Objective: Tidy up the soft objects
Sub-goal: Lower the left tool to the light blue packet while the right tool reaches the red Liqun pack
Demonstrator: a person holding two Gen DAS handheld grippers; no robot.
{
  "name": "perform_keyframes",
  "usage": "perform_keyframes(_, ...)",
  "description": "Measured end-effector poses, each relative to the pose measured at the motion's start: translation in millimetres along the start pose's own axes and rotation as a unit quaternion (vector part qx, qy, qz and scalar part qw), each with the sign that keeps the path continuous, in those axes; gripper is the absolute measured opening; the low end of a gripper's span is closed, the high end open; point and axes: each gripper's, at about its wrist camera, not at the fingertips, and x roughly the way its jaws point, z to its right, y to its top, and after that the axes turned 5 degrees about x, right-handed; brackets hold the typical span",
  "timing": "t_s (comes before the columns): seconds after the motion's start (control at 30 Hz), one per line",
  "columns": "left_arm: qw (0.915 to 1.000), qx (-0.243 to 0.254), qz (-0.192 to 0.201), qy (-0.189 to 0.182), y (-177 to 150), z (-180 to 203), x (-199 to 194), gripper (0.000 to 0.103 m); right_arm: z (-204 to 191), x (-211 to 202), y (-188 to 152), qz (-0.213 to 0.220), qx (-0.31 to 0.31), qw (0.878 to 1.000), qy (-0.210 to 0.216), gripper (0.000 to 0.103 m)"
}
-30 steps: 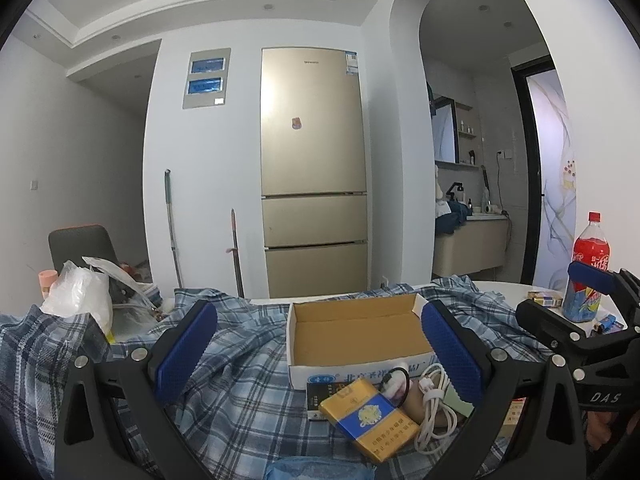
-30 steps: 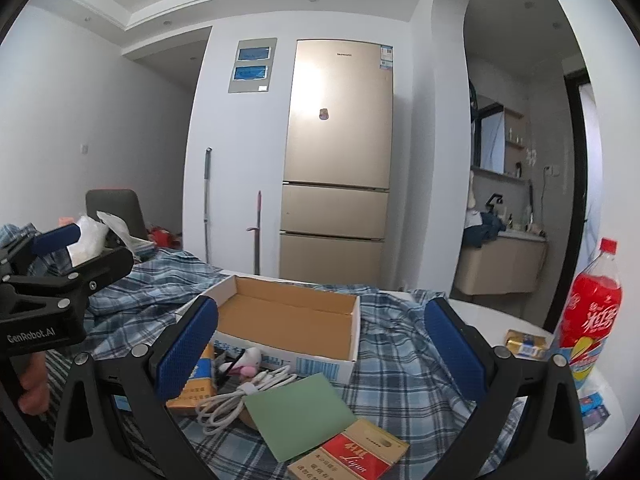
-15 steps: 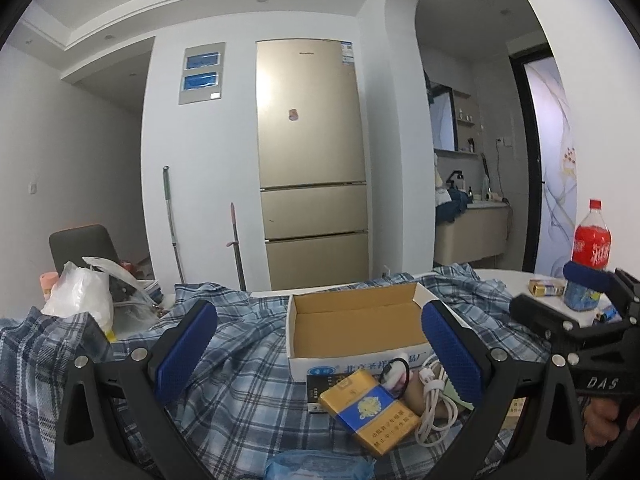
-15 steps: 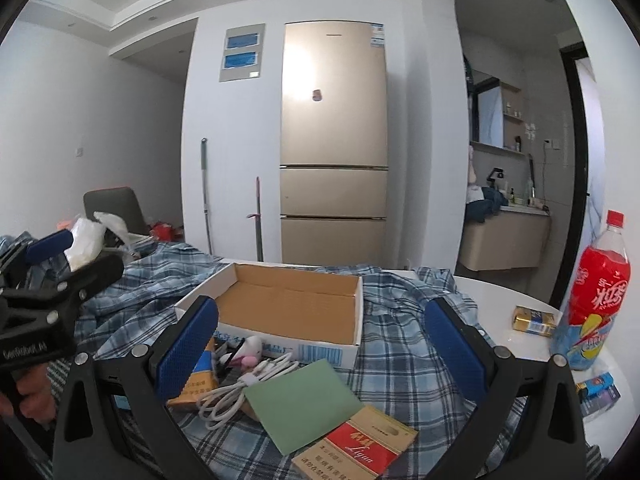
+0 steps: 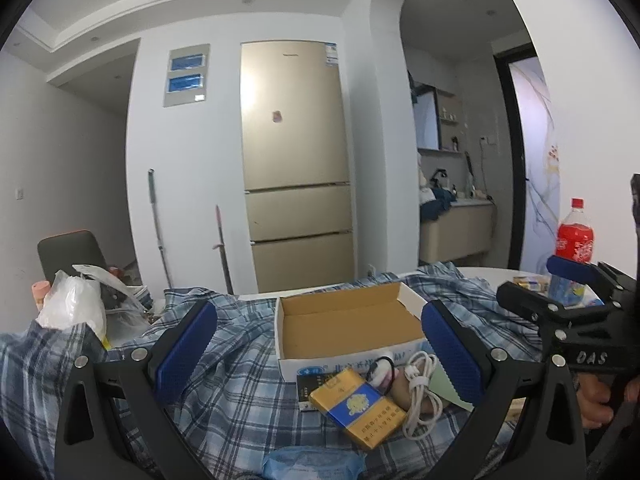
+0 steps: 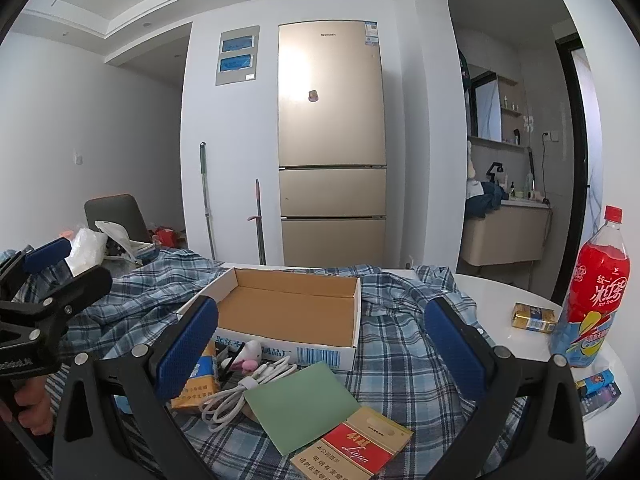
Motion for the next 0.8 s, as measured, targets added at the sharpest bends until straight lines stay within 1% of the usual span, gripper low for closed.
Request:
perform_keyframes(0.03,1.0,-0.002,-0.004,-0.007,3,-2,-2,0.103,2,-1,3,-0.001,0.004,1.0,0.001,0.103)
perform_keyframes(0.13,0.9996,0.002,-0.024,0.012,11,-4,-4,0.103,8,-5,12,-0.004,0.012,1.0,0.0,0.103)
perform_keyframes(0.2,0.9988,0.003,-0.047,0.016,14,-8,-3,0.103,12,-7,19,-0.009,0.017,1.0,-0.004,0.103)
perform_keyframes(0.27,0.9967,-0.007,-0.08,0.017,14,-15,-1,0.103,15,-8,24,-0.014,0.021,1.0,-0.001,0.103)
perform_keyframes(0.37,0.9918,-0.015,-0.126,0.016,9,-24,4,0.103,20,-9,30,-0.035,0.025,0.999,0.008,0.103)
perform_keyframes(0.4,0.9907,-0.016,-0.134,0.013,7,-26,5,0.103,21,-8,31,-0.046,0.021,0.999,0.01,0.103)
perform_keyframes(0.5,0.985,-0.011,-0.172,-0.005,-1,-28,13,0.103,27,-5,32,-0.079,0.023,0.996,0.017,0.103)
perform_keyframes(0.6,0.9746,-0.006,-0.223,-0.014,-12,-29,27,0.103,38,0,27,-0.12,0.04,0.992,0.031,0.103)
perform_keyframes(0.63,0.9703,-0.009,-0.24,-0.028,-15,-29,33,0.103,41,2,26,-0.13,0.044,0.99,0.032,0.103)
perform_keyframes(0.73,0.9506,-0.016,-0.302,-0.07,-32,-28,56,0.103,46,8,17,-0.149,0.037,0.988,0.027,0.103)
perform_keyframes(0.8,0.9422,-0.011,-0.325,-0.081,-42,-25,66,0.103,46,11,11,-0.158,0.027,0.987,0.019,0.103)
